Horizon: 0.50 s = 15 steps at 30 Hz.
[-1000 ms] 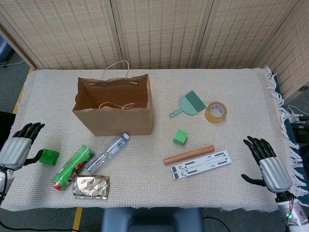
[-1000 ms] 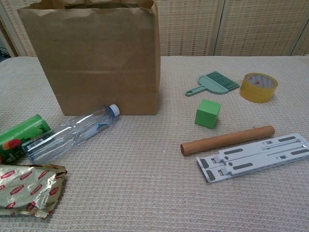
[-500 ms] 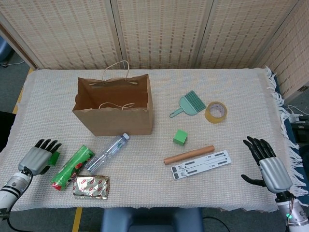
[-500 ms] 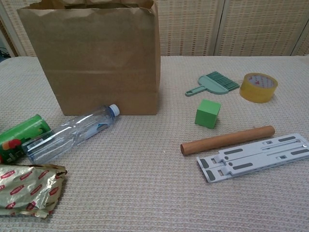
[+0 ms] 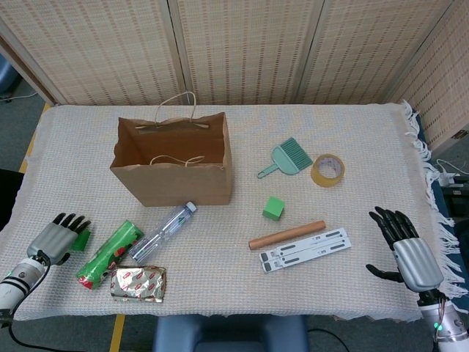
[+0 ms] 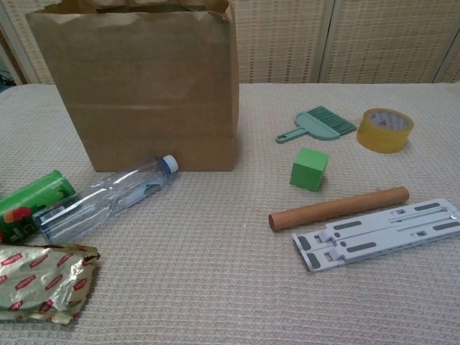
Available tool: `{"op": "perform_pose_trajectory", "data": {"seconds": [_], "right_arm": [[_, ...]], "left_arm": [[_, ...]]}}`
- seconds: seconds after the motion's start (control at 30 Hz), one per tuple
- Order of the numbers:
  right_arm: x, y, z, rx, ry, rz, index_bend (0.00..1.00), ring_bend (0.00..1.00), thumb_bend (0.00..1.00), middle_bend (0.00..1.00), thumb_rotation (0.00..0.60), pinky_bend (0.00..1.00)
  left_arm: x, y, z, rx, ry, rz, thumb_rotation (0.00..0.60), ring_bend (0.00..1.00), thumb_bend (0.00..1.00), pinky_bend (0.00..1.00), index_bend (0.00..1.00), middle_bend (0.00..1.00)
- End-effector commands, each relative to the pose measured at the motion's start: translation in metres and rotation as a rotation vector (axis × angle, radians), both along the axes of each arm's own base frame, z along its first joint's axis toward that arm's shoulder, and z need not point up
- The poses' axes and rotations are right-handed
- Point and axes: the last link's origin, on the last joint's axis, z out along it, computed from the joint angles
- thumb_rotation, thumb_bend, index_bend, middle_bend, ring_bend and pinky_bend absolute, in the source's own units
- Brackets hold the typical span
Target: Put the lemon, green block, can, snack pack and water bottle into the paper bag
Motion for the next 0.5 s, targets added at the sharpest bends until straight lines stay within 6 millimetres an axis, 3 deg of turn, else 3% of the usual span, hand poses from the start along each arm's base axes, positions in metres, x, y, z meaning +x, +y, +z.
{"op": "perform_pose_trajectory", "data": {"seconds": [0.03,0.37,0.5], "right_arm": [[0.000,0.000,0.000,0.002,0.000,-0.002,0.00,0.00,0.00,0.00,0.600,0.00],[0.000,0.000,0.000,0.003,-0.002,-0.004,0.00,0.00,0.00,0.00,0.600,0.00],[0.000,0.000,0.000,0.007,-0.005,-0.007,0.00,0.00,0.00,0.00,0.600,0.00]], "left_arm": [[0.000,0.002,-0.002,-0.008,0.005,-0.003,0.600,0.00,0.33,0.07,0.00,0.00],[-0.010,0.012,-0.013,-0.024,0.055,0.010,0.600,0.00,0.34,0.09,0.00,0.00],[-0.017,0.015,-0.010,-0.007,0.070,0.022,0.600,0.00,0.34,0.13,0.00,0.00]]}}
